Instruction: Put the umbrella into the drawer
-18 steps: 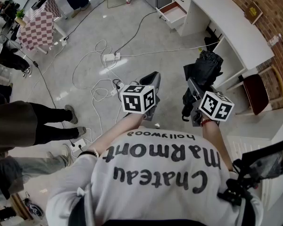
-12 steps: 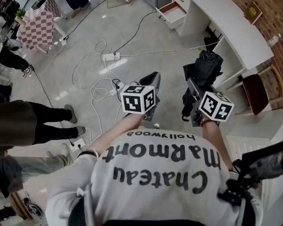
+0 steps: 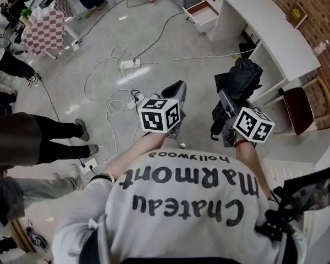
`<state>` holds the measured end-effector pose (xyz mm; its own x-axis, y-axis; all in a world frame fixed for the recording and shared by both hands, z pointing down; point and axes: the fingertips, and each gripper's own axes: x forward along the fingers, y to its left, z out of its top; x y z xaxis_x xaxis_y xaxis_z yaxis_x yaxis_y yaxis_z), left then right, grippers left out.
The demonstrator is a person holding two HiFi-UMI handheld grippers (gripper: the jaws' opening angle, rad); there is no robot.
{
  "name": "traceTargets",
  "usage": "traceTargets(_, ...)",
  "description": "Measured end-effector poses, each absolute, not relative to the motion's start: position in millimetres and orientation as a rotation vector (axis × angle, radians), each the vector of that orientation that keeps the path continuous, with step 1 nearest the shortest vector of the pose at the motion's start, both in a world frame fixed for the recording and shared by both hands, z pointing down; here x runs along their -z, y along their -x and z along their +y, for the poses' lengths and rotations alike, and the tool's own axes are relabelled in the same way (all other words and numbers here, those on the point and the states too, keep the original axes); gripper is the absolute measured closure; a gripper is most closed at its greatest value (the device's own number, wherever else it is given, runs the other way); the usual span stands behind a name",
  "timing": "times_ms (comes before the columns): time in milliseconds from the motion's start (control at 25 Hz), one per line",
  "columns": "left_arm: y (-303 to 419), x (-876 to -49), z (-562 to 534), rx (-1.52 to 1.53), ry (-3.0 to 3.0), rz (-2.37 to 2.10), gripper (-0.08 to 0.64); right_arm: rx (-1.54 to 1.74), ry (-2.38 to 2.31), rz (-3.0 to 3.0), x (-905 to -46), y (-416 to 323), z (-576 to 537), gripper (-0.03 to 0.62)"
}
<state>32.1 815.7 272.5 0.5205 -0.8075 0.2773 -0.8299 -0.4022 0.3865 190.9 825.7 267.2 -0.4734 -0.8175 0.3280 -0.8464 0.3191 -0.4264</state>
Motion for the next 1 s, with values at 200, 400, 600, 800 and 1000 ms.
traceTargets(200,-42.9,-275.3,804.9,-0.039,-2.288,-1.345,0.526,-0.863,-1.589,-2.510,-272.8,-209.2,822.3,0.351)
traceTargets(400,-43.2,-262.0,797.0,-0.012,-2.293,-1.325,0.526,-0.811,-1.576,-2.511,-256.3,-203.5,814.3,0.351)
traceTargets(600,-39.4,-276.4,786.9,-0.013,-2.260,-1.311,0.526,-0.881,-1.546,-2.501,-266.9,-195.9,799.7,0.351)
traceTargets(800,-30.4,-282.9,755.0,0.006,-2.257,-1.295,0.531,-0.935,-1.548,-2.477,-275.2,-188.0,770.1,0.351)
traceTargets(1000,-25.1,-286.0,711.1,-0.011,-2.254,-1.264,0.532,-0.911,-1.551,-2.447,-274.7,-178.7,730.8,0.351)
